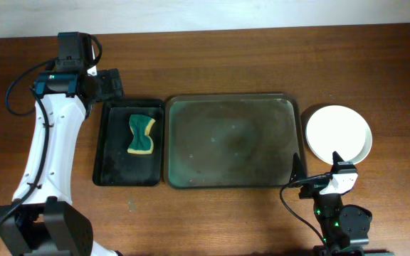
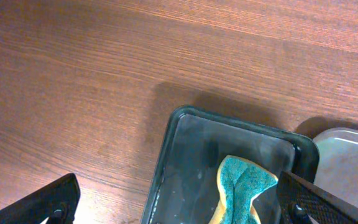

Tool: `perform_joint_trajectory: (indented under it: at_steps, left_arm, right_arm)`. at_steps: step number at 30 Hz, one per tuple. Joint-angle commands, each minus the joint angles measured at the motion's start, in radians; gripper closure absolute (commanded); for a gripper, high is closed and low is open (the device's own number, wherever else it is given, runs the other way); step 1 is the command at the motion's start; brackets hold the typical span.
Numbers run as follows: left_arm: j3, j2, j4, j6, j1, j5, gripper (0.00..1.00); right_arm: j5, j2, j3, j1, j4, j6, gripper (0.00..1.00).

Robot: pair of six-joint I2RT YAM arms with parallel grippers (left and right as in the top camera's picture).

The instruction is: Clean dirty plates on tray and stack at the side

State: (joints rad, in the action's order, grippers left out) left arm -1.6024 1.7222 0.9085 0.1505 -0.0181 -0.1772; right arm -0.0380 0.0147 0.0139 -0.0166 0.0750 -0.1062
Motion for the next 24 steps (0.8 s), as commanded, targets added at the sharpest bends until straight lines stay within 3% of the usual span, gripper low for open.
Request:
perform_joint_trajectory:
  at_steps: [1,17,19,24]
  left_arm:
    - [-0.014,-0.010,-0.002,-0.013,0.002,-0.011,0.01]
    - [-0.008,-0.055,0.000,-0.012,-0.002,-0.017,0.01]
    - [0.035,-0.111,-0.072,-0.020,0.013,-0.010,0.01]
    - [0.290,-0.311,-0.449,-0.238,0.035,0.137,0.01]
  right_arm:
    - [0.013,-0.009,-0.008,-0.010,0.001,-0.002,0.02]
    - [0.013,-0.009,-0.008,-0.010,0.001,-0.002,0.02]
    - [0.013,-0.009,-0.008,-0.010,0.001,-0.002,0.02]
    - [0.013,-0.009,-0.008,-0.010,0.001,-0.002,0.02]
